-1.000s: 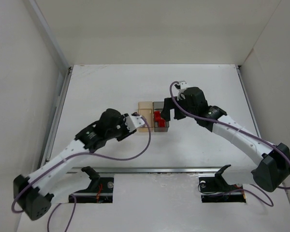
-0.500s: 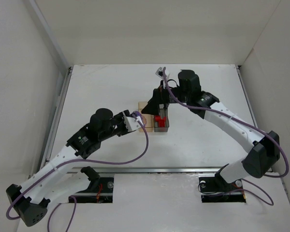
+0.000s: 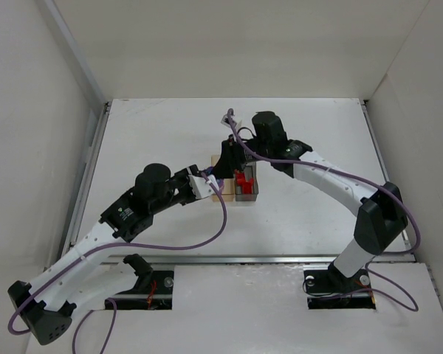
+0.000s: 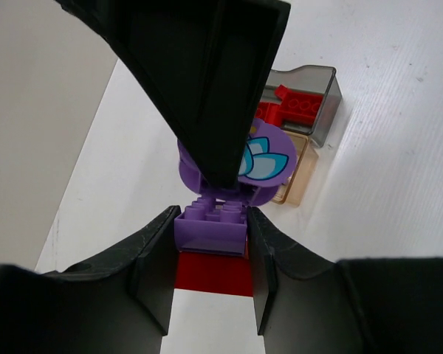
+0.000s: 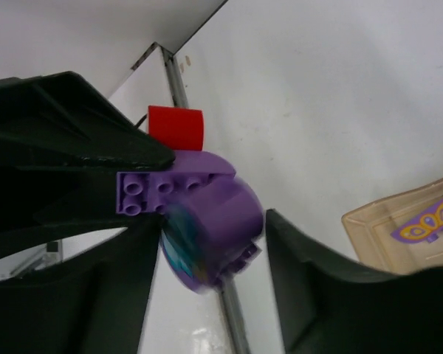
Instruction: Sort the legos into containers by color
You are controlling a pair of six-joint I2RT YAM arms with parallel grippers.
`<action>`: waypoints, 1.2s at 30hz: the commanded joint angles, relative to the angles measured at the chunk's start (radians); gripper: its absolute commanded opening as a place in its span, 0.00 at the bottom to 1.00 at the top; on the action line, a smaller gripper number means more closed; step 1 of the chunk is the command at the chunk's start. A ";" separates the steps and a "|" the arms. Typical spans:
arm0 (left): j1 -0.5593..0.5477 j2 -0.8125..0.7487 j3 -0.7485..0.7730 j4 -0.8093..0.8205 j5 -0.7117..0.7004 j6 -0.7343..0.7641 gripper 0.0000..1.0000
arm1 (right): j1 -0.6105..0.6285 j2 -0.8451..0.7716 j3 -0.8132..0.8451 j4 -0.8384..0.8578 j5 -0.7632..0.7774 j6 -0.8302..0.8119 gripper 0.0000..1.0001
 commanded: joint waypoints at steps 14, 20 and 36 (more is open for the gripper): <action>-0.005 0.015 0.008 0.053 -0.126 -0.086 0.00 | -0.020 0.044 -0.003 0.163 0.026 0.081 0.00; -0.005 0.059 -0.013 0.006 -0.233 -0.219 0.00 | -0.010 0.103 -0.025 0.129 0.469 0.114 0.00; -0.005 0.115 0.085 0.037 -0.372 -0.658 0.00 | 0.000 0.228 0.044 0.077 0.561 0.046 0.65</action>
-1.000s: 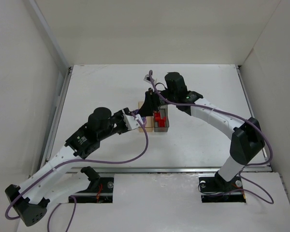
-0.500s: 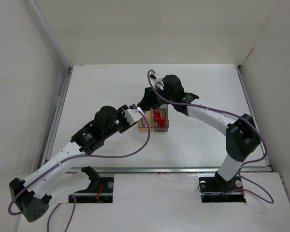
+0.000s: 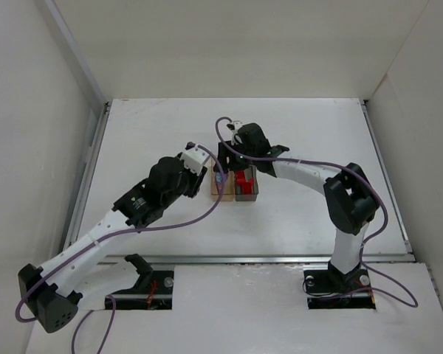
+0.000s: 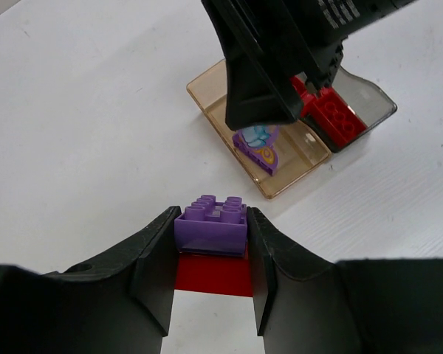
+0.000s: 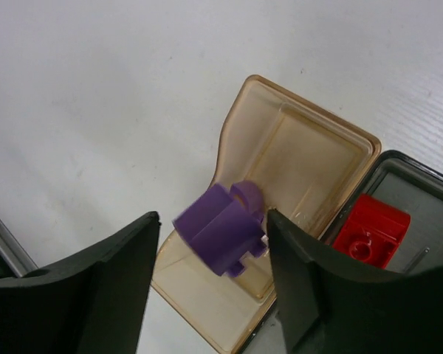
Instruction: Sort the legos into containers by color
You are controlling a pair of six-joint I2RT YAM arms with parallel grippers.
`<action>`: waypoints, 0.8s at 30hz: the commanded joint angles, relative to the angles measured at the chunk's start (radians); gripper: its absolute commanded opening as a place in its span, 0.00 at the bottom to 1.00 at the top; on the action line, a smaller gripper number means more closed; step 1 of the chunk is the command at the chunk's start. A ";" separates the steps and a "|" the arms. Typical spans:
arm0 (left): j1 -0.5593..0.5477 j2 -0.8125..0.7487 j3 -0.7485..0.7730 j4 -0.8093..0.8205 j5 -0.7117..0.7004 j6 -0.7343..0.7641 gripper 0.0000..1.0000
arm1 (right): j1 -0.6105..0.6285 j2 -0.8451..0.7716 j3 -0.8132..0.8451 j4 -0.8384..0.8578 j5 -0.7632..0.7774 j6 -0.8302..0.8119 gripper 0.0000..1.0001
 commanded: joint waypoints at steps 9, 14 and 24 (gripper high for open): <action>-0.004 0.007 0.111 0.138 -0.237 -0.167 0.00 | 0.007 -0.279 -0.020 0.026 0.072 -0.064 0.85; -0.004 0.079 0.183 0.198 -0.328 -0.249 0.00 | 0.007 -0.461 -0.151 0.155 0.018 0.096 0.85; -0.004 0.228 0.373 0.112 -0.423 -0.426 0.00 | 0.029 -0.455 -0.219 0.385 -0.037 0.422 0.67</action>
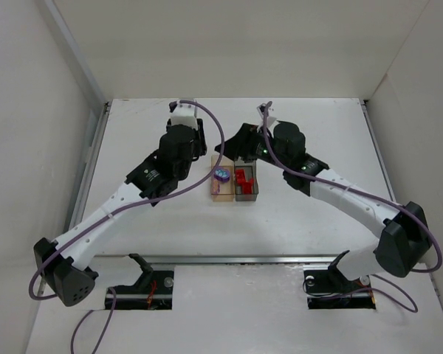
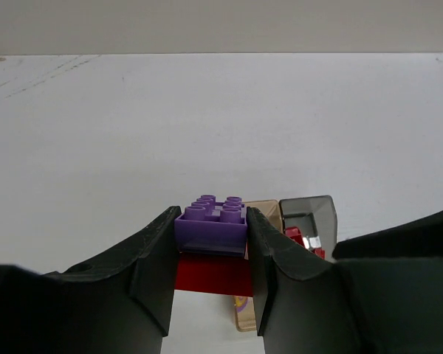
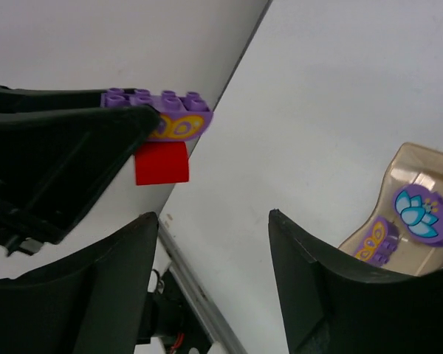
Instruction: Sort the legos into containers by color
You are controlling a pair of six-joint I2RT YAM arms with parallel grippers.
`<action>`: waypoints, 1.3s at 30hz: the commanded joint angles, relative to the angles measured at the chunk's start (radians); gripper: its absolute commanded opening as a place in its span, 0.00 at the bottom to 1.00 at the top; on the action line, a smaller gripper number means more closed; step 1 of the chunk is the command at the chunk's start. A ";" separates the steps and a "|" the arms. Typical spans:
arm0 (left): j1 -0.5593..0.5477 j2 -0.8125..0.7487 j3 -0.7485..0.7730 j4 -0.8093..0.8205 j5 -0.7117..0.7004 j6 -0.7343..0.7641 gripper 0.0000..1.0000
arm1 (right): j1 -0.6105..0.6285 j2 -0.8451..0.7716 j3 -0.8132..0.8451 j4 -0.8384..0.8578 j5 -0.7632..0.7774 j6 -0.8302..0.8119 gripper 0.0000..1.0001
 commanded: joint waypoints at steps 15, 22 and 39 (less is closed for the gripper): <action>-0.022 0.001 0.094 -0.040 -0.008 -0.159 0.00 | 0.061 0.131 0.066 0.273 -0.138 0.187 0.68; -0.022 0.001 0.103 -0.061 0.012 -0.170 0.00 | 0.061 0.143 0.066 0.296 -0.103 0.207 0.68; -0.022 0.010 0.121 -0.164 0.084 -0.372 0.00 | 0.145 0.007 -0.056 0.462 0.274 0.244 0.65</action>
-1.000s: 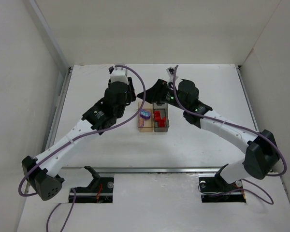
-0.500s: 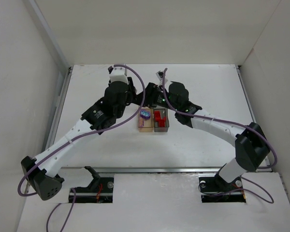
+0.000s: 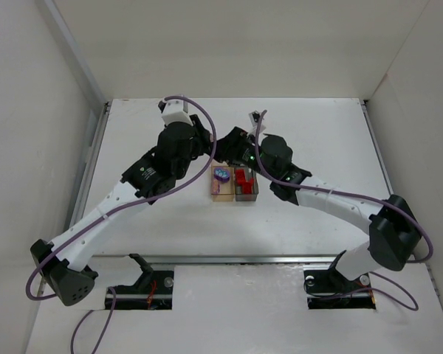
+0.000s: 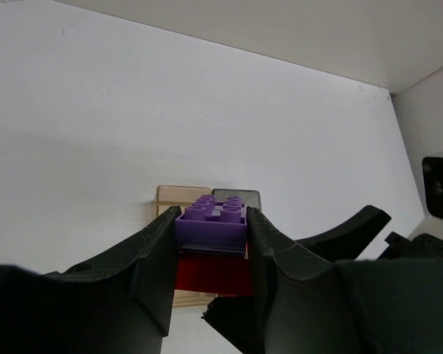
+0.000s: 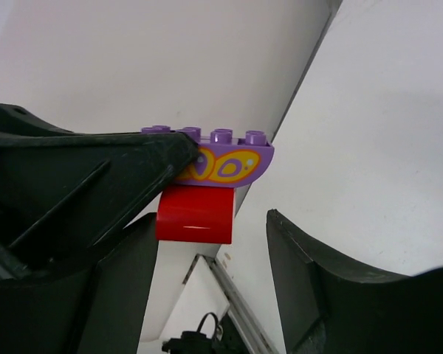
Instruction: Sort the legos into containers by color
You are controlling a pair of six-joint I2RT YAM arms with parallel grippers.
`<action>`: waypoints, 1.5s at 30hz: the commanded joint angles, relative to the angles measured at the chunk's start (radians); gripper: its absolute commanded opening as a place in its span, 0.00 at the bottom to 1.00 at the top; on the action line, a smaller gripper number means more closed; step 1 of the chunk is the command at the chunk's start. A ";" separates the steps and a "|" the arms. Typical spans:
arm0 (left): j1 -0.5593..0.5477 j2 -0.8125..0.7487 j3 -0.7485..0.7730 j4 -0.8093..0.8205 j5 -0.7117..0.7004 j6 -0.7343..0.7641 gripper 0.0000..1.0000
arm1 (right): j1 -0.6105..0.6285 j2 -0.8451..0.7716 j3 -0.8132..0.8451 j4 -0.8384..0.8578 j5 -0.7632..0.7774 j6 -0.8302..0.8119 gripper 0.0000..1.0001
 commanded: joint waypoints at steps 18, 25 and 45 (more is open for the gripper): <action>-0.004 0.008 0.041 -0.088 0.146 -0.160 0.00 | 0.070 -0.069 -0.003 0.269 0.363 -0.020 0.49; -0.004 0.008 0.041 -0.088 0.146 -0.160 0.00 | 0.070 -0.035 0.008 0.340 0.354 -0.020 0.18; 0.025 0.047 -0.036 0.064 0.010 0.030 0.00 | 0.070 -0.418 -0.339 -0.102 0.390 -0.177 0.00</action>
